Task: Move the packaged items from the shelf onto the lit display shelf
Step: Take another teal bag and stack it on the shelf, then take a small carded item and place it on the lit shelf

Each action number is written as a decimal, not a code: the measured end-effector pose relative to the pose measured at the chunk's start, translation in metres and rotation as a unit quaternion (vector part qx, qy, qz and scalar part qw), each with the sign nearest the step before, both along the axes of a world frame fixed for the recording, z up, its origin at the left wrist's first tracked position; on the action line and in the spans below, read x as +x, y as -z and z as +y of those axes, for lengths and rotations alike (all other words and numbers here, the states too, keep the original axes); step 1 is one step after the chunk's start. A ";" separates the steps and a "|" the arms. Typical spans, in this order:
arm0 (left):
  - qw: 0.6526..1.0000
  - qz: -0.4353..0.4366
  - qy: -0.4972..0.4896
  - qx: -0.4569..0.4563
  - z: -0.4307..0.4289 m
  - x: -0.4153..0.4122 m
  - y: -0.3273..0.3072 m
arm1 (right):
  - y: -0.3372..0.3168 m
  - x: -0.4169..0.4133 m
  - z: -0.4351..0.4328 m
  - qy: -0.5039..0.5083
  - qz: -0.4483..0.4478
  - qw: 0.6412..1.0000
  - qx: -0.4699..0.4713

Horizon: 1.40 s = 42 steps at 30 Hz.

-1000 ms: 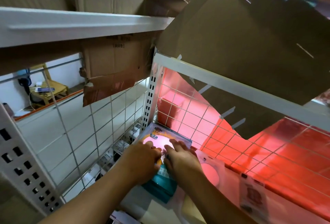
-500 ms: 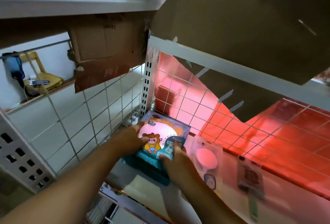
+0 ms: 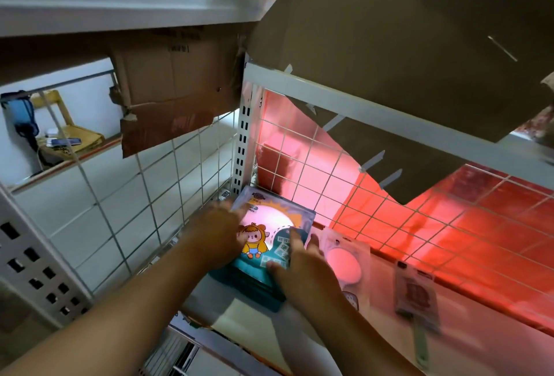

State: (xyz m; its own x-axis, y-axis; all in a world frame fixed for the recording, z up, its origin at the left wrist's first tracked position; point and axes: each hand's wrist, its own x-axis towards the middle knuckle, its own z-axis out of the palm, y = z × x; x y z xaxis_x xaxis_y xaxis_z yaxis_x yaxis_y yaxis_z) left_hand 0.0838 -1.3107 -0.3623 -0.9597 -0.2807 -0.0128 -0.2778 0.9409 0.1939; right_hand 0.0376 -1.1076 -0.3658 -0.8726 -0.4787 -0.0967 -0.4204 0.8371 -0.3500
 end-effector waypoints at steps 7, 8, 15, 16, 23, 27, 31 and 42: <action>0.982 0.073 0.169 -0.034 0.018 0.002 0.003 | 0.000 -0.010 -0.007 -0.174 0.134 0.974 0.056; 0.983 0.079 0.163 -0.028 0.018 0.002 0.003 | 0.001 -0.011 -0.006 -0.175 0.135 0.974 0.053; 0.987 0.086 0.131 -0.038 0.024 0.000 0.008 | -0.010 -0.020 -0.002 -0.192 0.094 0.976 0.044; 0.988 0.084 0.123 -0.038 0.025 -0.001 0.006 | -0.011 -0.022 -0.003 -0.194 0.092 0.976 0.048; 0.989 -0.029 0.142 -0.028 0.058 -0.022 -0.048 | -0.042 -0.033 0.018 -0.193 0.097 0.976 -0.012; 0.979 0.077 0.179 -0.059 0.101 -0.033 -0.100 | -0.082 -0.031 0.070 -0.129 0.155 0.973 -0.110; 0.934 0.247 0.259 -0.002 0.158 -0.028 -0.154 | -0.151 -0.019 0.149 -0.101 0.237 0.951 -0.172; 0.738 0.464 0.490 0.018 0.430 0.041 -0.325 | -0.314 0.126 0.441 0.104 0.424 0.894 -0.103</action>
